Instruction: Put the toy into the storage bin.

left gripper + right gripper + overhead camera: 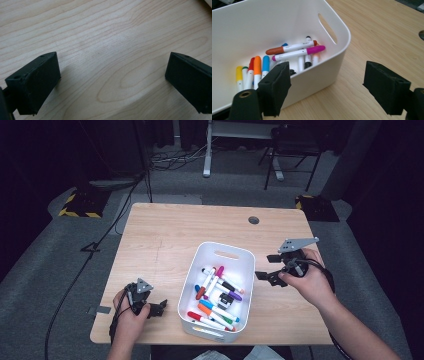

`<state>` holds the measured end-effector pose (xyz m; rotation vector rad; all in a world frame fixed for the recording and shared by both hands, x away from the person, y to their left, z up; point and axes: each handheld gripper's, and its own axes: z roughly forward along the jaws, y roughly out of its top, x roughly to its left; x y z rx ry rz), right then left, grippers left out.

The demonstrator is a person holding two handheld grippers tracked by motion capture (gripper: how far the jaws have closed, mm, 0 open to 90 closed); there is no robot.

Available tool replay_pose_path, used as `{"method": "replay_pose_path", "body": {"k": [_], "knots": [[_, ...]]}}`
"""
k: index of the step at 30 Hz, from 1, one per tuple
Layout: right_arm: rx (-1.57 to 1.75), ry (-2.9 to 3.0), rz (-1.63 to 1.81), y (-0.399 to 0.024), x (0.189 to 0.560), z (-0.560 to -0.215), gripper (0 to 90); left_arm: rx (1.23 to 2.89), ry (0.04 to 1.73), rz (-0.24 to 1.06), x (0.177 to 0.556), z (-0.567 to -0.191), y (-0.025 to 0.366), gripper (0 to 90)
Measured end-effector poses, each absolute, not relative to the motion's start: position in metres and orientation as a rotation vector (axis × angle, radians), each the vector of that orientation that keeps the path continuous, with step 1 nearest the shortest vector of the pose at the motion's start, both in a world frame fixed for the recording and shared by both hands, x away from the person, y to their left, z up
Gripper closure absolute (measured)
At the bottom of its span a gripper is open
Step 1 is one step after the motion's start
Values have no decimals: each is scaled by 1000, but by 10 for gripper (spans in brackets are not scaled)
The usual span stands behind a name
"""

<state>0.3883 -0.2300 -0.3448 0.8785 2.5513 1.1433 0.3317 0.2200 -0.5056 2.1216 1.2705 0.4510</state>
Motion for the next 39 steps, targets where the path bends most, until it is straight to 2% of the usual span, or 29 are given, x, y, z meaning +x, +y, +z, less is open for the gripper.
{"method": "replay_pose_path", "body": {"k": [23, 39], "knots": [[1127, 2375, 1101, -327, 389, -382, 172, 2134, 1251, 438, 331, -506, 229, 2], [1296, 2349, 994, -391, 387, -435, 175, 2137, 1237, 439, 332, -506, 232, 1]]}}
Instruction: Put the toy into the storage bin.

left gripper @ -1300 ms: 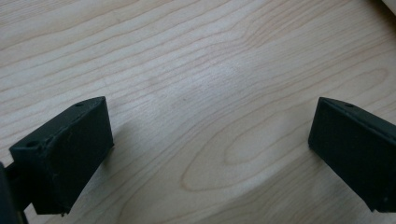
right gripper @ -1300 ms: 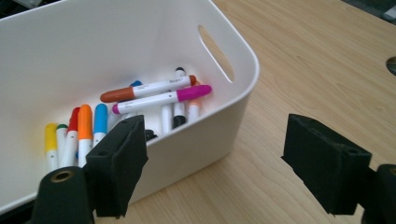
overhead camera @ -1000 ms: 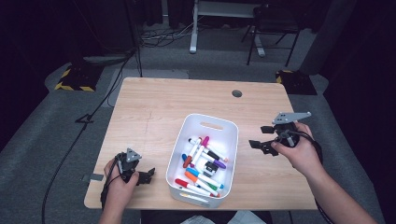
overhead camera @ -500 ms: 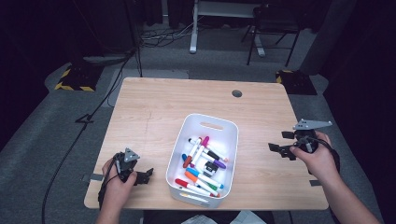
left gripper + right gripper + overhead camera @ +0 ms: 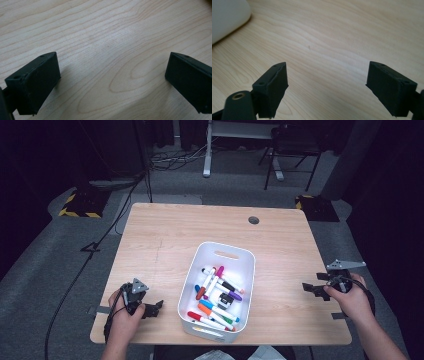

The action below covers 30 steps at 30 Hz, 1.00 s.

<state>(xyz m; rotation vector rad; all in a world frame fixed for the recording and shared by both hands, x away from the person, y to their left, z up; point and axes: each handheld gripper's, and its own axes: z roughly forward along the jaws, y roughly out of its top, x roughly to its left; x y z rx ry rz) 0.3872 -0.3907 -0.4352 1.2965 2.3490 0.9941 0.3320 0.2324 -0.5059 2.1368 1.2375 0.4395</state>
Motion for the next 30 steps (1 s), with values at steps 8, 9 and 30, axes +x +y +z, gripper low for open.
{"method": "replay_pose_path", "body": {"k": [8, 9, 30], "knots": [[1350, 2389, 951, -405, 379, -465, 180, 2138, 1241, 434, 333, -506, 233, 2], [1352, 2390, 955, -405, 378, -469, 179, 2138, 1241, 433, 333, -506, 233, 1], [1200, 2288, 970, -393, 351, -505, 44, 2138, 1240, 434, 333, -506, 233, 1]]}}
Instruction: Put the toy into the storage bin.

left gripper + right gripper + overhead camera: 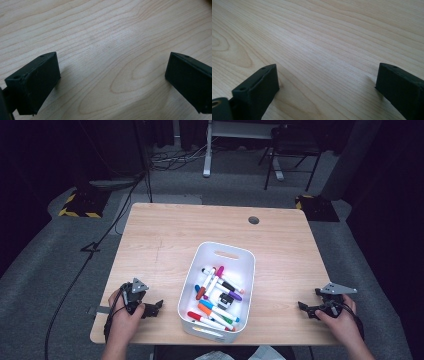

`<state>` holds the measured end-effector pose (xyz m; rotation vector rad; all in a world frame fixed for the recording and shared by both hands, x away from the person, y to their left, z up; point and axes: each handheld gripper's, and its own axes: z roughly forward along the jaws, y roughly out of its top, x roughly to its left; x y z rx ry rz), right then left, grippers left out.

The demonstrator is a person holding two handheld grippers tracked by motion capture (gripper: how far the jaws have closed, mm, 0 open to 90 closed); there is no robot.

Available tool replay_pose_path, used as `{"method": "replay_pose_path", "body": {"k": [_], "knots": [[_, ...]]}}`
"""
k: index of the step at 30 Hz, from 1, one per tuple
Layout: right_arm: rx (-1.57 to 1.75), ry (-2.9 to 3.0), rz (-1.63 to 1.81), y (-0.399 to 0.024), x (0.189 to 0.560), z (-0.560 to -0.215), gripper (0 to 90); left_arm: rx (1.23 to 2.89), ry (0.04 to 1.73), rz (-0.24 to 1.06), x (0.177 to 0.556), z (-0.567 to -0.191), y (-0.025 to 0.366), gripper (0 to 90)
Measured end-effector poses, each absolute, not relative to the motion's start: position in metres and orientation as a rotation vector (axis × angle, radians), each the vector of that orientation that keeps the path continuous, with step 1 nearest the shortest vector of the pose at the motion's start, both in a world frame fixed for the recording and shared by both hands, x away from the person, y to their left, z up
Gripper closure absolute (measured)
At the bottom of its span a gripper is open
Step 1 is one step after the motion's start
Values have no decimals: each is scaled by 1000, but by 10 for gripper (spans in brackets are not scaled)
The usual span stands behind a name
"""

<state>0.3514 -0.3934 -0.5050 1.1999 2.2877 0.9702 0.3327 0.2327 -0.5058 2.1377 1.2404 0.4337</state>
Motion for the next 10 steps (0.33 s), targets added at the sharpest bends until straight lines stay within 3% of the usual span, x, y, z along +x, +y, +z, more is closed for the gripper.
{"method": "replay_pose_path", "body": {"k": [10], "knots": [[1197, 2284, 969, -393, 351, -505, 42, 2138, 1241, 439, 333, -506, 233, 1]]}}
